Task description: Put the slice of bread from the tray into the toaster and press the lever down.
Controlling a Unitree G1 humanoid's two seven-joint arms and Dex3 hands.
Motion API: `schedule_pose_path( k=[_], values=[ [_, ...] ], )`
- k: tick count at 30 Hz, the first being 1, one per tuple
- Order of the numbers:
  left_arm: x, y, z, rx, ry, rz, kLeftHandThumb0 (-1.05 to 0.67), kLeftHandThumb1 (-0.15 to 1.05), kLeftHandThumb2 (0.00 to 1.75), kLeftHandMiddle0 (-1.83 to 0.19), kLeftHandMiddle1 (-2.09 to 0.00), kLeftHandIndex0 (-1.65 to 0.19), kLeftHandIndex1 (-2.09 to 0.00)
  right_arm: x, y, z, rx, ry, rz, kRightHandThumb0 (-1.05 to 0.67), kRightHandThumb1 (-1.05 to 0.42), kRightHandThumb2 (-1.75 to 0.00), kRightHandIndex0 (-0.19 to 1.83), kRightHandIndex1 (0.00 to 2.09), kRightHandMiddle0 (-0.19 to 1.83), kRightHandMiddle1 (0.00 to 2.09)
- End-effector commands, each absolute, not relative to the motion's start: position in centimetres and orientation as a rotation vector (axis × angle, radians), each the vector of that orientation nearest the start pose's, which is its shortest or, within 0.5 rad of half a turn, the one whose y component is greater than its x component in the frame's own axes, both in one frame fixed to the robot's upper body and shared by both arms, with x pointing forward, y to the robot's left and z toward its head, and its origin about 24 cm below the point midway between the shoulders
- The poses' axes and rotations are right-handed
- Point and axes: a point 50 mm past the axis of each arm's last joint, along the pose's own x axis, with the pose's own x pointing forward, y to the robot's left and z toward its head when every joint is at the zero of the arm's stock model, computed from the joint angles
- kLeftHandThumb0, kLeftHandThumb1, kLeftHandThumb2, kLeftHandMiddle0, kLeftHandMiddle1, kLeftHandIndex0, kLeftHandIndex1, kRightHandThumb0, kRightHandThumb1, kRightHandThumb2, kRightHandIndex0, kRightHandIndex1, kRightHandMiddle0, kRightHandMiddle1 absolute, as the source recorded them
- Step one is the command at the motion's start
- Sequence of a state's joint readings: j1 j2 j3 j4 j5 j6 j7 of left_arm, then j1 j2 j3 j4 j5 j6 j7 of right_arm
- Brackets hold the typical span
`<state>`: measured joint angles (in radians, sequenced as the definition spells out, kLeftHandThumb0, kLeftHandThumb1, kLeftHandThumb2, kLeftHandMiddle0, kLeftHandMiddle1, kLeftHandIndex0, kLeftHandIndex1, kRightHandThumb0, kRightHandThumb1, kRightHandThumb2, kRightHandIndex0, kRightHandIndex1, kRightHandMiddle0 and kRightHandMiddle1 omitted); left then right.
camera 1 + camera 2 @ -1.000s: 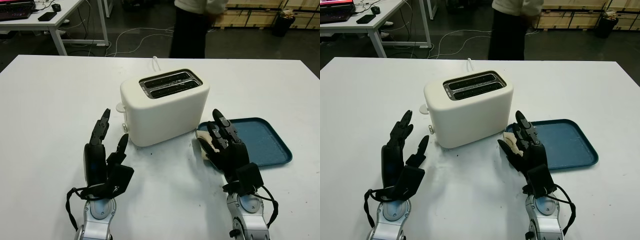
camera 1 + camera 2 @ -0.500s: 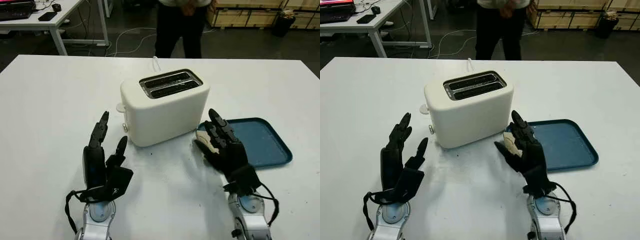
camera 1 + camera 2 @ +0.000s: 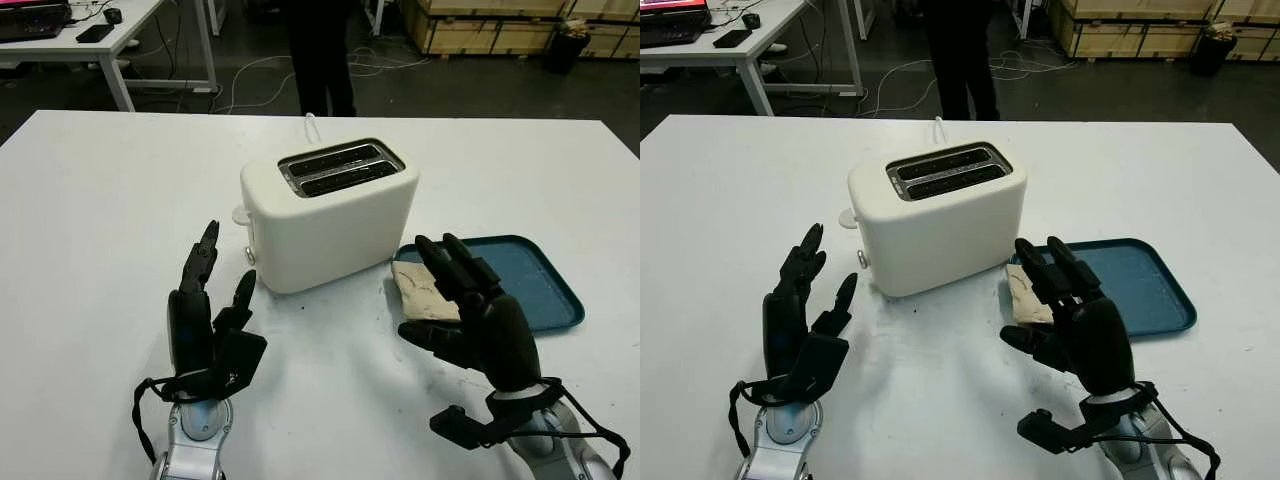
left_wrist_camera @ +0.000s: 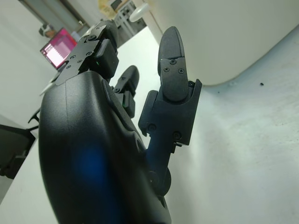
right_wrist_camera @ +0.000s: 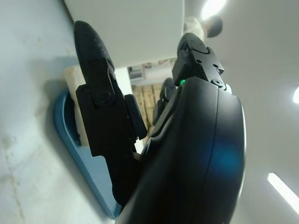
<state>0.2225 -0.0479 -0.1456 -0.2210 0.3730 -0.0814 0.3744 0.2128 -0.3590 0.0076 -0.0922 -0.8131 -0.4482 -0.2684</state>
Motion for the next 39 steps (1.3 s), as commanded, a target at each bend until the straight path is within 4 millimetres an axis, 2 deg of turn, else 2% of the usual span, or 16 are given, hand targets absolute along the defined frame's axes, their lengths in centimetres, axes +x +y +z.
schedule_pose_path(
  k=[1, 8, 21, 29, 34, 39],
  values=[
    [21.0, 13.1, 6.3, 0.256, -0.183, 0.292, -0.49, 0.92, 0.42, -0.28, -0.37, -0.36, 0.00, 20.1, -18.8, 5.7, -1.130, -0.411, 0.067, -0.65, -0.79, 0.00, 0.07, 0.00, 0.12, 0.02],
    [21.1, 13.1, 6.4, 0.263, -0.185, 0.287, -0.49, 0.92, 0.42, -0.28, -0.37, -0.36, 0.00, 20.8, -18.7, 4.1, -1.235, -0.331, 0.066, -0.64, -0.80, -0.01, 0.08, 0.00, 0.15, 0.02],
    [21.2, 13.0, 6.5, 0.251, -0.187, 0.280, -0.49, 0.92, 0.41, -0.27, -0.38, -0.35, 0.00, 22.0, -18.9, 1.5, -1.306, -0.226, 0.079, -0.64, -0.83, -0.01, 0.04, 0.00, 0.12, 0.00],
    [21.1, 12.9, 6.6, 0.232, -0.199, 0.278, -0.49, 0.92, 0.40, -0.26, -0.39, -0.35, 0.00, 22.0, -18.8, 1.4, -1.345, -0.216, 0.047, -0.65, -0.85, -0.01, 0.06, 0.02, 0.14, 0.01],
    [20.7, 12.9, 6.8, 0.240, -0.209, 0.275, -0.49, 0.92, 0.40, -0.26, -0.40, -0.35, 0.00, 21.7, -18.4, 2.3, -1.416, -0.186, 0.020, -0.62, -0.88, -0.01, 0.07, 0.02, 0.10, 0.00],
    [20.5, 12.9, 6.9, 0.244, -0.217, 0.277, -0.49, 0.92, 0.38, -0.27, -0.41, -0.35, -0.01, 21.2, -18.0, 3.4, -1.484, -0.145, -0.021, -0.56, -0.91, -0.02, 0.23, 0.09, 0.19, 0.05]
  ],
)
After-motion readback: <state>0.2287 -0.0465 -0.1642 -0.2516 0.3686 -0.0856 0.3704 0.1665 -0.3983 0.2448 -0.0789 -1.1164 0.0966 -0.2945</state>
